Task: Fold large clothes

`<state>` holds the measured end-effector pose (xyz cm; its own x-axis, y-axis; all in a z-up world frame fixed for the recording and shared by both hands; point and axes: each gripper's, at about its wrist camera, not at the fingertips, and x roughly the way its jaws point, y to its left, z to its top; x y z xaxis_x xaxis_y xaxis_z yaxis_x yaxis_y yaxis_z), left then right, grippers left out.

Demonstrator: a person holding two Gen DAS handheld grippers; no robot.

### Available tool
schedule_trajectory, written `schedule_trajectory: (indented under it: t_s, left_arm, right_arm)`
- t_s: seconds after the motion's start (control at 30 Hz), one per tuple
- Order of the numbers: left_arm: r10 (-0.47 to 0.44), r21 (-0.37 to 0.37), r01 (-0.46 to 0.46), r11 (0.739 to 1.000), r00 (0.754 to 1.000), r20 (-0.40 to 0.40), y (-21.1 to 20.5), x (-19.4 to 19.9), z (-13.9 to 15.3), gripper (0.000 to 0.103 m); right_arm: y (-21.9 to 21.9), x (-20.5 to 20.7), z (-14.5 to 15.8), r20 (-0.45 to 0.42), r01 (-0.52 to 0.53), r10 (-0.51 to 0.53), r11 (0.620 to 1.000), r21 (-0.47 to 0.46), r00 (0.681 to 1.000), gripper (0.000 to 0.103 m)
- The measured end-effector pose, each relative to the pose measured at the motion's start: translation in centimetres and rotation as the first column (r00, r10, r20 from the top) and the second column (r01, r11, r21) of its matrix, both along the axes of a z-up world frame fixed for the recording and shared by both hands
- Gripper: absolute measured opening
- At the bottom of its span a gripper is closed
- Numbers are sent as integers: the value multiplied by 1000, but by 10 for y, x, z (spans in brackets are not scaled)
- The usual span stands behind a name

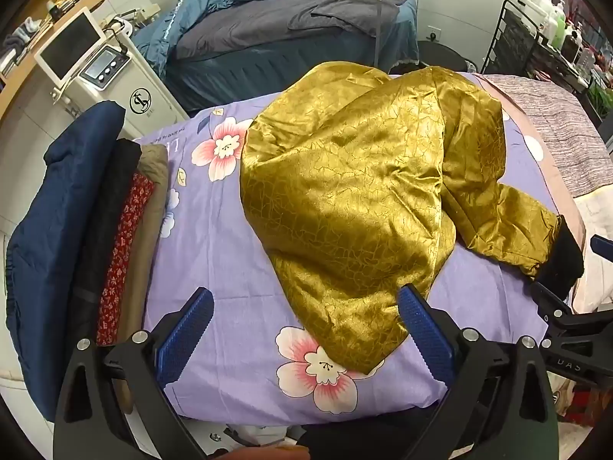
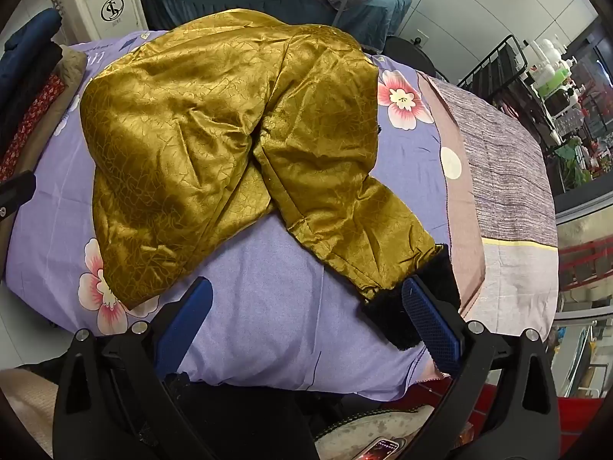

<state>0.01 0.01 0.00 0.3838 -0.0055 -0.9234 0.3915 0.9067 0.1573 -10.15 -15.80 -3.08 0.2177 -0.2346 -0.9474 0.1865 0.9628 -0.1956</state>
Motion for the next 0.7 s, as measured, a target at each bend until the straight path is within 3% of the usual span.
schedule_trajectory:
  t_s: [0.7]
  left_arm:
    - [-2,22,2,1000,1000,1,-4,-5,-6,96]
  right_arm:
    - [2,1,-1,3,-3,3,1000,-3,1000,98]
